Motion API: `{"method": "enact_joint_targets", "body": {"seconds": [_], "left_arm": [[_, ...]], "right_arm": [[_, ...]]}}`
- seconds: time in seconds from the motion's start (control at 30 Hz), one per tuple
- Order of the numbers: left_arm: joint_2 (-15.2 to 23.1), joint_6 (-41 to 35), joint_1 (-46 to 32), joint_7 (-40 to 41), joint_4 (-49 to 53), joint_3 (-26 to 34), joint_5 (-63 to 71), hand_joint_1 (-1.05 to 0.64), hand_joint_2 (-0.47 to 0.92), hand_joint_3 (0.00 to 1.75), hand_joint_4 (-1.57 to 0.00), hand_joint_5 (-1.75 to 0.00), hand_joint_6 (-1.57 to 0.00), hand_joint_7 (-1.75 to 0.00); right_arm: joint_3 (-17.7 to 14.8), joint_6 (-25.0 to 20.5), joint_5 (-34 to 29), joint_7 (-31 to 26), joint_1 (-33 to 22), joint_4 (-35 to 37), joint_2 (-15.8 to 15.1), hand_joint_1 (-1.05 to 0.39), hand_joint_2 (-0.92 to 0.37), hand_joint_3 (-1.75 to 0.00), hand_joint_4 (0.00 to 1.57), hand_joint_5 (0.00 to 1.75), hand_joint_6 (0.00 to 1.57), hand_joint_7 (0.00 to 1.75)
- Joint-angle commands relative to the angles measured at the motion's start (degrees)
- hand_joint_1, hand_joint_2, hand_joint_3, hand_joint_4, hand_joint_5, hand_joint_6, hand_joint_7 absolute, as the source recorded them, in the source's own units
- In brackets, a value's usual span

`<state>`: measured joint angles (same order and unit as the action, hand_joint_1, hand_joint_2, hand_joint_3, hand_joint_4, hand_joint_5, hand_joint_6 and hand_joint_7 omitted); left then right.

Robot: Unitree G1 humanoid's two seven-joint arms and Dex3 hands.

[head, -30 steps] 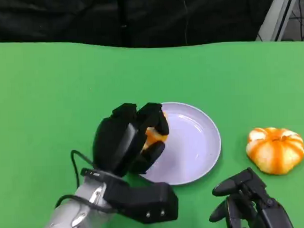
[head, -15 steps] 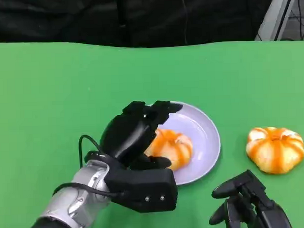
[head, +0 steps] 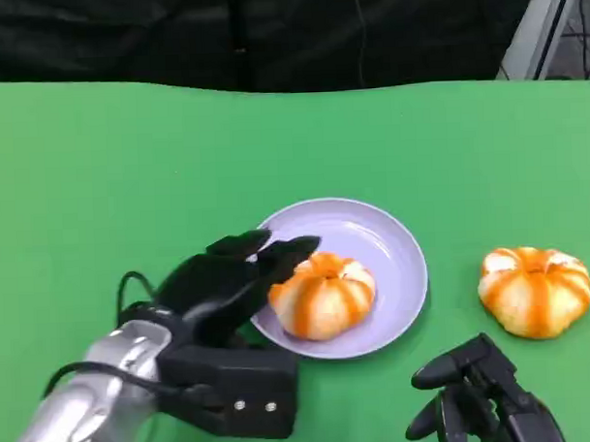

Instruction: Grasp the bread from the table and place it into the plate.

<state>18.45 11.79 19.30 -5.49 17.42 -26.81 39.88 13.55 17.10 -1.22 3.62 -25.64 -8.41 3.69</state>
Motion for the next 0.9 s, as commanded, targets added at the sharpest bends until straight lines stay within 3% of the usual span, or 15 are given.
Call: {"method": "enact_joint_targets", "body": {"seconds": [0.03,0.23,0.3,0.4,0.5,0.63,0.7,0.73,0.8,0.9], "left_arm": [[1.93,2.04,-2.74,1.31,-2.77,3.31,-3.13,-0.94,0.92,0.65,-0.01,-0.01,-0.02,-0.04],[1.36,12.45,-9.57,9.85,-4.69,11.07,-11.26,-0.69,0.92,0.44,-0.32,-0.22,-0.29,-0.14],[0.91,15.25,-12.20,10.85,-5.25,13.29,-14.40,-0.61,0.92,0.36,-0.39,-0.51,-0.46,-0.16],[0.23,20.46,-16.66,11.16,-5.57,16.48,-20.48,-0.47,0.92,0.27,-0.52,-0.76,-0.64,-0.19],[-1.33,25.76,-21.50,10.62,-5.07,19.87,-28.06,-0.29,0.92,0.19,-0.70,-0.87,-0.85,-0.25],[-4.23,29.80,-24.44,9.26,-3.47,22.03,-34.25,-0.26,0.92,0.20,-0.78,-0.91,-0.94,-0.29],[-6.14,31.73,-25.56,8.58,-2.58,22.84,-37.36,-0.17,0.82,0.48,-0.79,-1.16,-0.90,-0.66],[-7.09,33.18,-26.12,8.66,-1.91,23.26,-38.07,-0.15,0.78,0.58,-0.79,-1.20,-0.87,-0.76],[-8.05,34.91,-26.47,8.51,-0.99,23.90,-38.26,-0.07,0.66,0.95,-0.80,-1.44,-0.79,-1.16],[-8.81,35.84,-27.02,6.70,-0.18,24.19,-40.12,-0.02,0.57,1.12,-0.80,-1.56,-0.78,-1.37]], "right_arm": [[-0.40,1.53,0.62,0.16,-0.95,-0.51,-0.75,-0.26,-0.92,-0.98,0.32,1.75,0.16,1.75],[-0.44,1.45,0.52,0.11,-1.12,-0.66,-0.99,-0.27,-0.92,-0.98,0.31,1.75,0.17,1.75],[-0.38,1.51,0.48,0.07,-1.10,-0.64,-0.95,-0.27,-0.92,-0.98,0.31,1.75,0.17,1.75],[-0.31,1.50,0.03,-0.17,-1.16,-0.73,-0.95,-0.27,-0.92,-0.98,0.30,1.75,0.16,1.75],[-0.16,1.07,0.34,-0.25,-1.20,-0.95,-0.66,-0.27,-0.92,-0.98,0.29,1.75,0.15,1.75],[-0.20,0.97,0.92,0.07,-1.22,-1.12,-0.69,-0.27,-0.92,-0.98,0.30,1.75,0.15,1.75],[-0.27,1.06,1.20,0.25,-1.25,-1.21,-0.78,-0.26,-0.92,-0.98,0.31,1.75,0.15,1.75],[-0.44,1.43,1.30,0.50,-1.06,-0.96,-1.01,-0.26,-0.92,-0.98,0.31,1.75,0.15,1.75],[-0.65,1.88,1.37,0.81,-0.81,-0.64,-1.27,-0.26,-0.92,-0.99,0.32,1.75,0.15,1.75],[-0.85,1.80,0.72,0.61,-0.65,-0.53,-1.39,-0.27,-0.92,-0.99,0.31,1.75,0.15,1.75]]}}
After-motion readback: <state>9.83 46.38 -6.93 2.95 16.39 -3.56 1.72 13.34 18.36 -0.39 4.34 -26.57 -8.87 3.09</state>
